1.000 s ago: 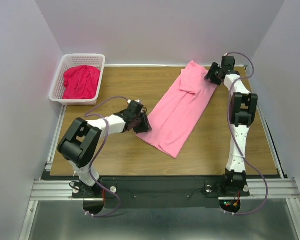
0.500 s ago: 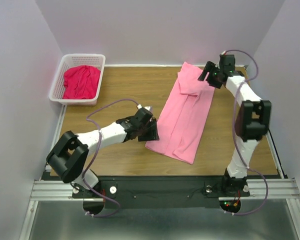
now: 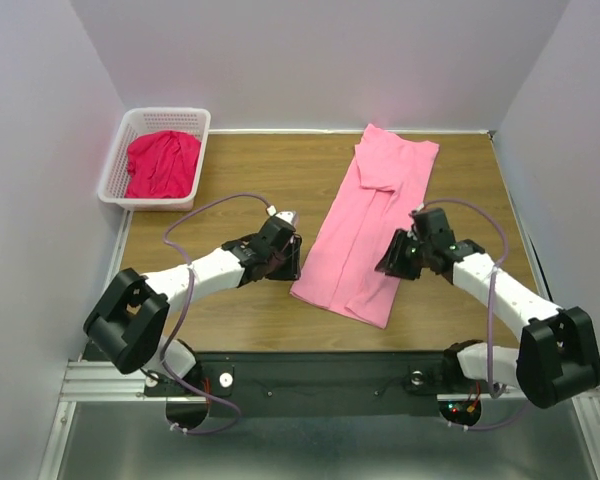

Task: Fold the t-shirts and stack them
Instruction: Fold the tshirt

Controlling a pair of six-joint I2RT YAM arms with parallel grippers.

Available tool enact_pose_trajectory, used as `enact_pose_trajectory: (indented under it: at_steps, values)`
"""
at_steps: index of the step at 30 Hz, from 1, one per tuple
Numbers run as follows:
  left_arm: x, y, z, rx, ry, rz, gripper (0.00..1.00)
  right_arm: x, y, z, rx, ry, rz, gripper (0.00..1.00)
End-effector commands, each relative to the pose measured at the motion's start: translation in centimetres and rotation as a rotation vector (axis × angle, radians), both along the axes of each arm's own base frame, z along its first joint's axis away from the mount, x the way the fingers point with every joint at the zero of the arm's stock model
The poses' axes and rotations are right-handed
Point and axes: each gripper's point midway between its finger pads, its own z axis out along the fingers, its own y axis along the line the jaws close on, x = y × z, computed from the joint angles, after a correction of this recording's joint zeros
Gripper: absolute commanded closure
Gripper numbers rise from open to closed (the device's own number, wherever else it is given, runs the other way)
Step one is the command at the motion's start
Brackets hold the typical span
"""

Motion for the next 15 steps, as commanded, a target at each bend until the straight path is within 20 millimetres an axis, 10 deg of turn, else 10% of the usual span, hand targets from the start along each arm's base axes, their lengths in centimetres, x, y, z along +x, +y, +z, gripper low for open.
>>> enact_pose_trajectory:
  at_steps: [1,15]
  values:
    - [-0.4,0.4,-1.4,0.032,0.001,-0.043,0.53,-2.8,1.8,-0.4,0.053,0.03,0.004,0.59]
    - [-3.8,0.7,-4.9,-0.008,0.151,-0.034,0.54,-13.0,-2.3,-8.6,-0.107,0.383,-0.086,0.63]
